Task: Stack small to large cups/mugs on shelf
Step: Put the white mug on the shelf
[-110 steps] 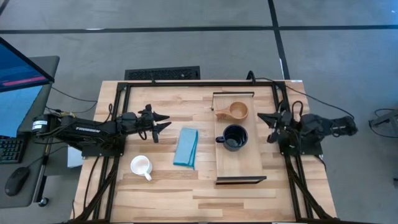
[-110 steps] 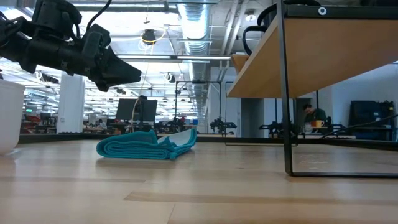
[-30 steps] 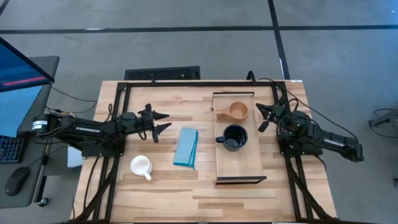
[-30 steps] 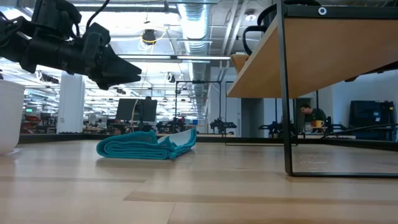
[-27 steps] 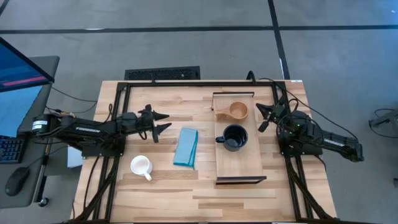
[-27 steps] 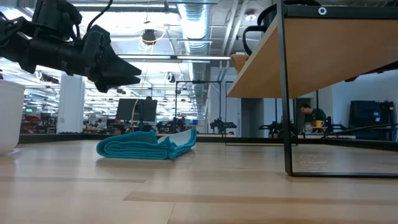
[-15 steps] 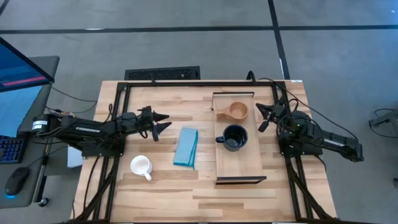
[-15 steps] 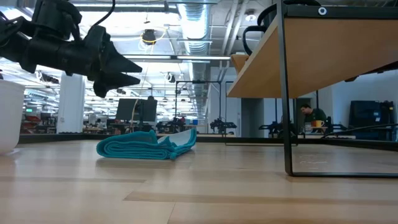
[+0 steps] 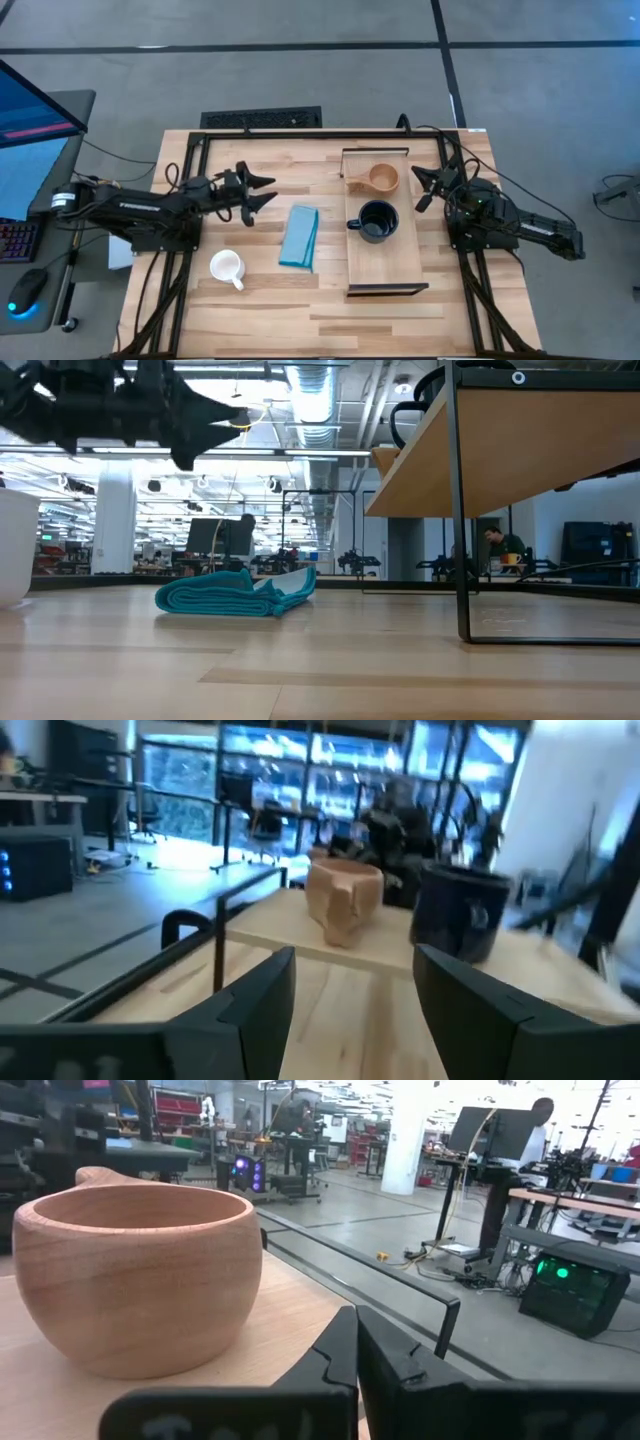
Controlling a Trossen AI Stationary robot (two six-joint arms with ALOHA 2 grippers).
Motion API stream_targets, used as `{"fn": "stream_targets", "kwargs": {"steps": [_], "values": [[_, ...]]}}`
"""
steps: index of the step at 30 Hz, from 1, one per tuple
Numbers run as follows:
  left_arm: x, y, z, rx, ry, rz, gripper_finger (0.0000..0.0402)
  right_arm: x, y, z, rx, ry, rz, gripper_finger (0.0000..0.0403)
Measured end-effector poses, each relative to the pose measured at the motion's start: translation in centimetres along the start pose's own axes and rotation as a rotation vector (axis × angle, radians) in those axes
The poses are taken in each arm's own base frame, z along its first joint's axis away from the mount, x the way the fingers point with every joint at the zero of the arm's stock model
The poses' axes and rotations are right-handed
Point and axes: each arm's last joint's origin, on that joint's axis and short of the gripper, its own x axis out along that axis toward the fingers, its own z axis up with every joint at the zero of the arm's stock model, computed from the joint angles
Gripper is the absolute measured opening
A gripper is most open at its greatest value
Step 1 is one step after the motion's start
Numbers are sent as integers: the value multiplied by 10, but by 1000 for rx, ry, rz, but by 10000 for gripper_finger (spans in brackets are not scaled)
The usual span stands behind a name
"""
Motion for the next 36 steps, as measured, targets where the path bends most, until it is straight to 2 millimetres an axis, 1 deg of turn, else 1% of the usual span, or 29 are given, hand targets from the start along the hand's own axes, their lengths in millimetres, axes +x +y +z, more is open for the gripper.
{"fn": "stream_targets", "kwargs": {"steps": [2, 5, 8, 11, 13, 18, 20, 22, 25, 28, 31, 36], "values": [[5, -6, 9, 45, 40, -17, 189, 0, 0, 0, 0, 0, 0, 24], [10, -16, 27, 130, 114, -44, 184, 0, 0, 0, 0, 0, 0, 25], [8, -24, 43, 196, 244, -9, 183, 0, 0, 0, 0, 0, 0, 23], [0, -31, 60, 216, 363, 53, 183, 0, 0, 0, -1, 0, 0, 21], [-4, -36, 67, 218, 444, 60, 183, 0, 0, 0, -1, 0, 0, 21], [-12, -49, 85, 108, 521, 44, 183, 0, 0, 0, -2, 0, 0, 25], [-15, -53, 89, 23, 538, 49, 183, 0, 0, 0, -2, 0, 0, 24], [-17, -55, 94, -98, 550, 72, 183, 0, 0, 0, -2, 0, 0, 23], [-22, -57, 96, -253, 595, 124, 183, 0, 0, 0, -2, 0, 0, 22], [-25, -58, 92, -335, 660, 172, 183, 0, 0, 0, -2, 0, 0, 24], [-26, -62, 85, -315, 729, 172, 183, 0, 0, 0, -2, 1, 0, 24], [-21, -77, 74, -236, 813, 84, 183, 0, 0, 0, -1, 1, 0, 23]]}}
